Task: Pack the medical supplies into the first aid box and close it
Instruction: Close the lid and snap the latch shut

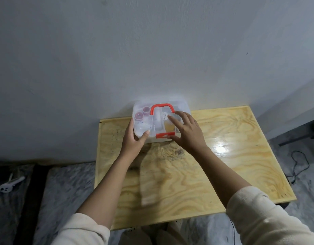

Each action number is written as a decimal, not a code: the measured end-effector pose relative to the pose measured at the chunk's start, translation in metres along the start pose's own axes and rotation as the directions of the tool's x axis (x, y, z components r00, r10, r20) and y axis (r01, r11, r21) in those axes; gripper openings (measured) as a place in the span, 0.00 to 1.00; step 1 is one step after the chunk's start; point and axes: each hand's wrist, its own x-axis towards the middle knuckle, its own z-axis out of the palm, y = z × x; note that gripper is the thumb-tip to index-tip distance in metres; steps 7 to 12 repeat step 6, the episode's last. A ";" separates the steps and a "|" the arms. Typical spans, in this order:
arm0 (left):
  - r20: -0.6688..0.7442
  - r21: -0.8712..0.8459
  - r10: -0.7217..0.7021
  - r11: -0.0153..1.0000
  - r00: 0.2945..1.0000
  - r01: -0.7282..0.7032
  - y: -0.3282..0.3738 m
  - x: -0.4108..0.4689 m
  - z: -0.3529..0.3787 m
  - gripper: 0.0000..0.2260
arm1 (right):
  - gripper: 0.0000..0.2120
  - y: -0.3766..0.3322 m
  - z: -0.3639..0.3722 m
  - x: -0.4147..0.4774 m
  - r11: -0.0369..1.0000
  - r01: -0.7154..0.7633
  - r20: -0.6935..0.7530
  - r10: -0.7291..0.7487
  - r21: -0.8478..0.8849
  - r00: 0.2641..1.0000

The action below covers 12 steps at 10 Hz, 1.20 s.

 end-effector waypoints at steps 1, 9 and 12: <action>-0.011 0.036 -0.004 0.999 1.000 0.005 -0.004 0.003 0.000 0.31 | 0.33 0.000 0.001 -0.001 1.000 -0.004 0.003 0.004 0.005 1.000; 0.127 0.307 0.080 0.945 0.989 -0.115 -0.011 -0.025 -0.015 0.27 | 0.28 -0.018 -0.010 -0.042 0.993 -0.068 0.076 0.060 0.100 0.995; 0.127 0.307 0.080 0.945 0.989 -0.115 -0.011 -0.025 -0.015 0.27 | 0.28 -0.018 -0.010 -0.042 0.993 -0.068 0.076 0.060 0.100 0.995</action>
